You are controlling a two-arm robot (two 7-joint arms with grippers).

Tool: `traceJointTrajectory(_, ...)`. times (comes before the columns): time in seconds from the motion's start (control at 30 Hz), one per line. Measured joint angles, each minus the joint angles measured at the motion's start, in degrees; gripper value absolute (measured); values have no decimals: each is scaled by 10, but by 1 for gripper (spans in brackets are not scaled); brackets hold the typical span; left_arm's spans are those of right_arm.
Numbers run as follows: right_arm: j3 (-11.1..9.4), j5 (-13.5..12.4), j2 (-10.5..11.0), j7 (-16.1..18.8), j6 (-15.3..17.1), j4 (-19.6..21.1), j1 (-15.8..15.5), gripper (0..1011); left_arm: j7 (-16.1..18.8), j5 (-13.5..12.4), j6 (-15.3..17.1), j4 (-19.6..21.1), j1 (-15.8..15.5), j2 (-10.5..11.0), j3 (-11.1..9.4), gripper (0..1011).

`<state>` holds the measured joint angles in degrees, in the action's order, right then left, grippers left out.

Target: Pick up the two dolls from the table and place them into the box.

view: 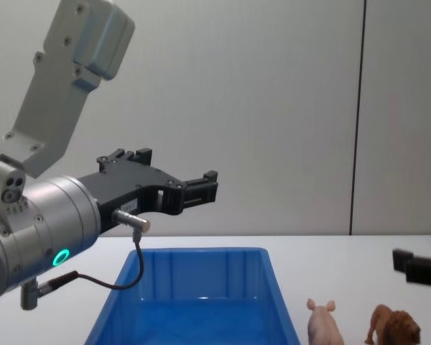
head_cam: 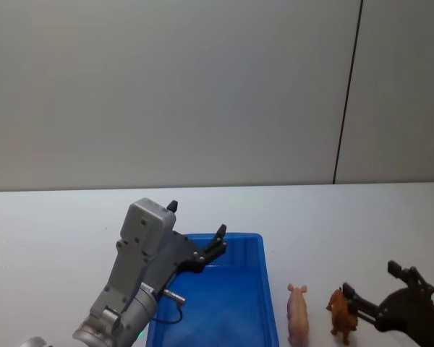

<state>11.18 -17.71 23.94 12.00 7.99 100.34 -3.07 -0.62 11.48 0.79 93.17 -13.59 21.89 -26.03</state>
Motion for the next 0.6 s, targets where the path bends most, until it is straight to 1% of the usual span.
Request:
traceJointTrajectory(0.27, 0, 2, 9, 17, 26, -3, -11, 1001, 0, 0, 0, 0, 0, 0, 0, 1001)
traceJointTrajectory(0.43, 4, 8, 8, 22, 37, -12, -11, 1001, 0, 0, 0, 0, 0, 0, 0, 1001)
traceJointTrajectory(0.6, 10, 18, 1, 25, 46, -25, -7, 1001, 0, 0, 0, 0, 0, 0, 0, 1001)
